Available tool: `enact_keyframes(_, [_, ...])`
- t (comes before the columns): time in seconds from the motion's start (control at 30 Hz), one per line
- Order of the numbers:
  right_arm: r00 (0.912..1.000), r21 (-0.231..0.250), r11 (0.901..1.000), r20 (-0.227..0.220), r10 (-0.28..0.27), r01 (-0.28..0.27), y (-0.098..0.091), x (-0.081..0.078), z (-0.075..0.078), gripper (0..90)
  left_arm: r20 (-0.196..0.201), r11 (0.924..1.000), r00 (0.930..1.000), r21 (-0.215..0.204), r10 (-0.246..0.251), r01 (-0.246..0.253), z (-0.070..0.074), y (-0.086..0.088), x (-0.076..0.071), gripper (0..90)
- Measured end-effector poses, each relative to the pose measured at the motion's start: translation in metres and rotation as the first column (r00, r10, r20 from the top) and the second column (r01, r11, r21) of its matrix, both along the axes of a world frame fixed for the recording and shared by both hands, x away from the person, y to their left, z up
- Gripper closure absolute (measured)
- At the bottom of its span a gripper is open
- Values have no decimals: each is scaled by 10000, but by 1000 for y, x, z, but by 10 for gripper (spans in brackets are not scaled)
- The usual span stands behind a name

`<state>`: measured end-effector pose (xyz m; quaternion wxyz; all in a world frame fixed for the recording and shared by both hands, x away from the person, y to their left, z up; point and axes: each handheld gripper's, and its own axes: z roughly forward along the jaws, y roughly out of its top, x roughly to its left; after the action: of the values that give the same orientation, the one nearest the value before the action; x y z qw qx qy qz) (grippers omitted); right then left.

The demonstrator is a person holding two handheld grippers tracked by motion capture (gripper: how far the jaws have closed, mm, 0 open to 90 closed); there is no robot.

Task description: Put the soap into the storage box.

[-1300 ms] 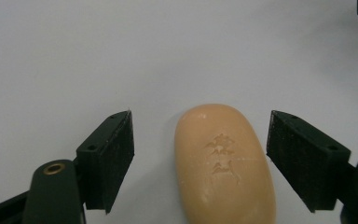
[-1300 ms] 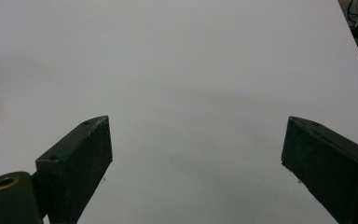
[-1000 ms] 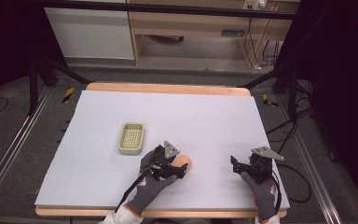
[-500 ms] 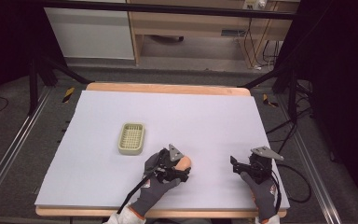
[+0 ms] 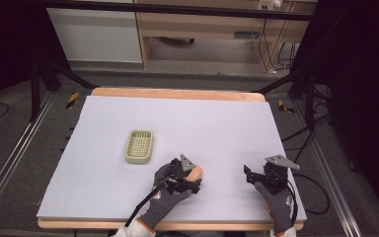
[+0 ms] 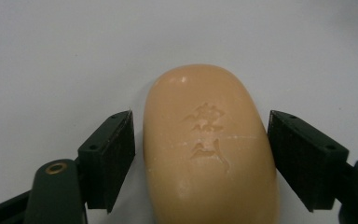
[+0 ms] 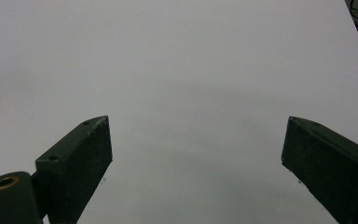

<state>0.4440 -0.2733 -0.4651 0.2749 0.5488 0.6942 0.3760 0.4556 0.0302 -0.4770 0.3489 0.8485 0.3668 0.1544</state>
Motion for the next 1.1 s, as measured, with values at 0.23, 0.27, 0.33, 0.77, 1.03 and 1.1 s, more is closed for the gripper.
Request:
enact_keyframes(0.23, [10000, -34, 10000, -35, 18, -18, 0, 0, 0, 88, -177, 10000, 9998, 14, 4, -4, -2, 0, 0, 260])
enact_keyframes(0.27, [10000, -38, 10000, -36, 19, -19, 0, 0, -1, 88, -162, 10000, 9999, 36, 15, -15, -2, -1, 0, 267])
enact_keyframes(0.33, [10000, -33, 10000, -49, 12, -12, 0, 1, -1, 88, -86, 9999, 10000, 128, 13, -11, -3, -2, 0, 270])
enact_keyframes(0.77, [10000, -54, 10000, -89, 5, -6, 1, 1, -1, 88, -156, 9992, 9998, 378, 124, -118, -1, -5, -1, 309])
enact_keyframes(1.03, [9999, -47, 10000, -109, 2, -2, 1, 1, -1, 88, -203, 9989, 9996, 441, 186, -177, 0, -6, -1, 313])
enact_keyframes(1.1, [9999, -40, 10000, -121, 0, 0, 1, 1, -1, 88, -238, 9987, 9995, 482, 193, -181, 1, -7, -1, 313])
